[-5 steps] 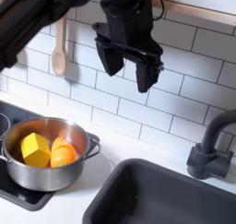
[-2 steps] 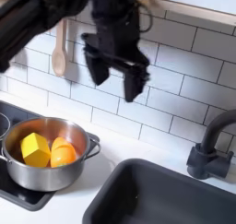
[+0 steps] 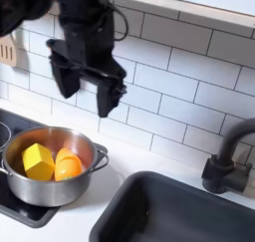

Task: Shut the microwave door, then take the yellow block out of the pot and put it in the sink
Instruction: 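Take the yellow block out of the pot and put it in the sink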

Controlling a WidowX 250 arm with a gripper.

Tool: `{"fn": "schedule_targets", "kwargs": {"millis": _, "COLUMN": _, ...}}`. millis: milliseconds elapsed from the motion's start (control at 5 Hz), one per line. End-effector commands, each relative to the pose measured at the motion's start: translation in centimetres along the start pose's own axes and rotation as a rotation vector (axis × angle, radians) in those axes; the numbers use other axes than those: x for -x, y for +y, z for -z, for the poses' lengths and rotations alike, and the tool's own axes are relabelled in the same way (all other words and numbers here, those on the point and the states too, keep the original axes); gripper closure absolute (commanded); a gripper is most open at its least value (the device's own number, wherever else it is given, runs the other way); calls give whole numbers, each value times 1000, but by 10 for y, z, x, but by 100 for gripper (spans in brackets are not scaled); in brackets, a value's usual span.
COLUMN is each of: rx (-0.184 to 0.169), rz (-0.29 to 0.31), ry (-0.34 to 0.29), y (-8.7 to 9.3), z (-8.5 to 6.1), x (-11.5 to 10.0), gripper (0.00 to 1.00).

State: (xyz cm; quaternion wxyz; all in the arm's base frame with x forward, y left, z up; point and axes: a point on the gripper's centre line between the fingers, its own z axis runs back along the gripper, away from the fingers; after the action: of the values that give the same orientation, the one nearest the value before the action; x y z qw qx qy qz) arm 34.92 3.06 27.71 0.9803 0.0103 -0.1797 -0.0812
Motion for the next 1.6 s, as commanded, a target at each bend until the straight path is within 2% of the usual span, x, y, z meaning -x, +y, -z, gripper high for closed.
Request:
{"fn": "schedule_targets", "kwargs": {"millis": 0, "rx": -73, "rz": -50, "ry": 29, "y": 23, "z": -1, "x": 15, "gripper": 0}}
{"fn": "schedule_targets", "kwargs": {"millis": 200, "rx": -112, "rz": -92, "ry": 67, "y": 33, "z": 5, "x": 20, "gripper": 0}}
{"fn": "schedule_targets", "kwargs": {"millis": 400, "rx": -142, "rz": -130, "ry": 61, "y": 46, "z": 2, "x": 19, "gripper": 0}}
{"fn": "schedule_targets", "kwargs": {"millis": 800, "rx": -200, "rz": -280, "ry": 91, "y": 85, "z": 3, "x": 30, "gripper": 0}}
{"fn": "schedule_targets", "kwargs": {"millis": 1400, "rx": -157, "rz": -340, "ry": 136, "y": 87, "z": 20, "x": 39, "gripper": 0}}
